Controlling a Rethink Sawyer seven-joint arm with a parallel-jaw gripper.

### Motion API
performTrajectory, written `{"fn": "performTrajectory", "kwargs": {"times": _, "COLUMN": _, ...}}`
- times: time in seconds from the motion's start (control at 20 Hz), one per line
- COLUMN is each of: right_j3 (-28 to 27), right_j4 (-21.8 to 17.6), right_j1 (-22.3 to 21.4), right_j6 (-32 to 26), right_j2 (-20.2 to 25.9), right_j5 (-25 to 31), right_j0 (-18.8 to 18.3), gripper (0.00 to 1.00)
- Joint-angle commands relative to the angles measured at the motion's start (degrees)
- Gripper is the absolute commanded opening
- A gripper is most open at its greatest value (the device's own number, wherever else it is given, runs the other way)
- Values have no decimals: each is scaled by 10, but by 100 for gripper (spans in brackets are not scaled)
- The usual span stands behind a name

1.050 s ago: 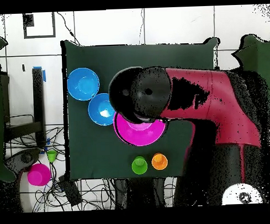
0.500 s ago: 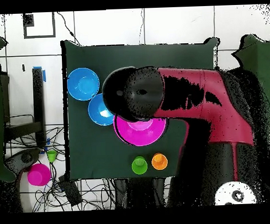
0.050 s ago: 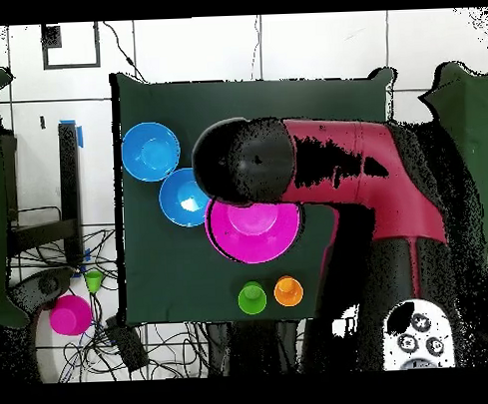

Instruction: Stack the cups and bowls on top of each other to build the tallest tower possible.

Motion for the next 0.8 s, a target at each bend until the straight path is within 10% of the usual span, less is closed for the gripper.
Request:
{"fn": "performTrajectory", "kwargs": {"times": 0.05, "right_j3": 46, "right_j4": -14, "right_j1": 55, "right_j6": -14, "right_j2": 16, "right_j5": -25, "right_j0": 1, "gripper": 0}}
{"fn": "performTrajectory", "kwargs": {"times": 0.8, "right_j3": 54, "right_j4": -22, "right_j1": 54, "right_j6": 28, "right_j2": -18, "right_j5": -6, "right_j0": 31, "gripper": 0}}
